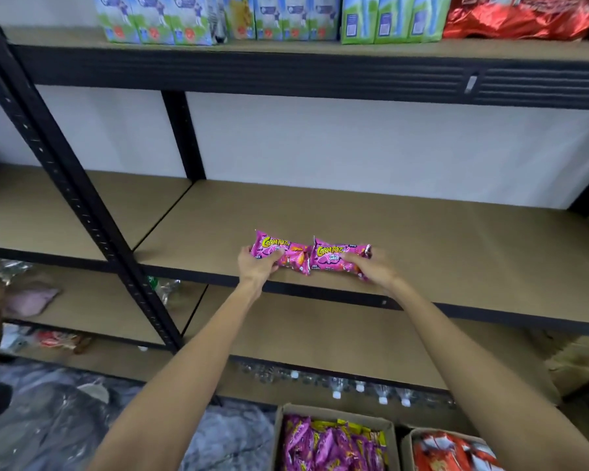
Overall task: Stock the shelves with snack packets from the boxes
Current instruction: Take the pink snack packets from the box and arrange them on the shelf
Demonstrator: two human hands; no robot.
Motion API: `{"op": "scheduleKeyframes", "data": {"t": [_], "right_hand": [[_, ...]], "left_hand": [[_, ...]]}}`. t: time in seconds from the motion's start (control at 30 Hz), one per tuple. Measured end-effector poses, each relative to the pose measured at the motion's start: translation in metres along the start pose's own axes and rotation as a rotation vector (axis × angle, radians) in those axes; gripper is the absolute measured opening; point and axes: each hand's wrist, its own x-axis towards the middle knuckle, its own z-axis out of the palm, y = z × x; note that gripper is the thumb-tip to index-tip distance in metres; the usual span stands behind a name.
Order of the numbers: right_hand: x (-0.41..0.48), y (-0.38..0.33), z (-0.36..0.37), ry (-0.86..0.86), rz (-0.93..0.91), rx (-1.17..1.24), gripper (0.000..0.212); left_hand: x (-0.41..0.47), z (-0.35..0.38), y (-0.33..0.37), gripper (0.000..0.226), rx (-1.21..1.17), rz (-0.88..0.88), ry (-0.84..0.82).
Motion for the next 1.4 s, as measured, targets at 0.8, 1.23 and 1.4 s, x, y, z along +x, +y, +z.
{"op": "scheduleKeyframes", "data": {"t": [0.8,1.23,1.4], "right_hand": [[-0.025,-0.003,0.076,-0.058,-0.162,-0.935,0.062],[0.053,-0.040,0.136,-0.100,-0.170,-0.879,0.055],[0.108,-0.059,0.178,-0.089,-0.220,-0.881,0.055]], "left_hand": [[-0.020,0.005,-0.017,0.062,1.436,0.446,-0.260],[0.070,-0.033,0.005,0.058,1.304,0.317,-0.255],[0.135,-0.058,0.017,0.055,1.243,0.323,-0.220]]}}
